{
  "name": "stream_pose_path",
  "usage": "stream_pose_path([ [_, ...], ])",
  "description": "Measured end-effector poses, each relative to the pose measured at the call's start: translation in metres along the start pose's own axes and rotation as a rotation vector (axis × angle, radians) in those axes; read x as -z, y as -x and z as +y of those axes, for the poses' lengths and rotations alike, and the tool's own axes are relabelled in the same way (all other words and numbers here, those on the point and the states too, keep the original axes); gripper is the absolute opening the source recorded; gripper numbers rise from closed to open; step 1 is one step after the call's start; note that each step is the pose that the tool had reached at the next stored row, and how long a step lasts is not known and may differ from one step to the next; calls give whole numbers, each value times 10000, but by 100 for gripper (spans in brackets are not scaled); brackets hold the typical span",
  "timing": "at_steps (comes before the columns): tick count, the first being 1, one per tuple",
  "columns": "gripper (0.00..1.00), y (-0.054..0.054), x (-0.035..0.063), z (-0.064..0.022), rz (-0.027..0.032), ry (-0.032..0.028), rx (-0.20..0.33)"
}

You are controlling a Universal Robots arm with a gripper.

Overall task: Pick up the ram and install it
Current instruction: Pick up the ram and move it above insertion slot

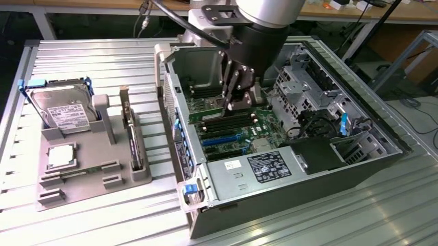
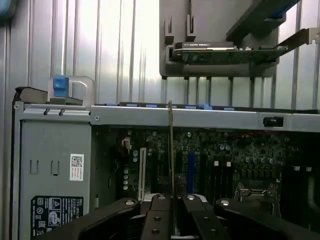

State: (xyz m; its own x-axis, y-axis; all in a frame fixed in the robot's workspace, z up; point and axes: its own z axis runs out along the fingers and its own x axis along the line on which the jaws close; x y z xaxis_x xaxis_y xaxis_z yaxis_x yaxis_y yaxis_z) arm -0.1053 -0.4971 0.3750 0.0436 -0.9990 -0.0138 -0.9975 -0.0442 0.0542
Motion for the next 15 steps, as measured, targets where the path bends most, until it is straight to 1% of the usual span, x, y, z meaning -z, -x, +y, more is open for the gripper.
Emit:
stream_pose_path([
  [1, 14, -4, -1, -77, 0, 0, 0],
  [2, 14, -8, -4, -178, -1, 0, 0],
  [4, 14, -5, -16, -337, 0, -1, -2],
  [6, 14, 50, -26, -496, 17, 1, -6],
  [7, 14, 90, -30, -553, 25, 1, -6],
  [8, 14, 129, -31, -572, 36, 2, -9],
  [10, 14, 129, -33, -573, 34, 0, -7],
  [11, 14, 142, -36, -591, 32, 1, -87],
  [12, 14, 145, -43, -604, 24, -2, -177],
  [15, 14, 147, -66, -635, 1, -6, -694],
])
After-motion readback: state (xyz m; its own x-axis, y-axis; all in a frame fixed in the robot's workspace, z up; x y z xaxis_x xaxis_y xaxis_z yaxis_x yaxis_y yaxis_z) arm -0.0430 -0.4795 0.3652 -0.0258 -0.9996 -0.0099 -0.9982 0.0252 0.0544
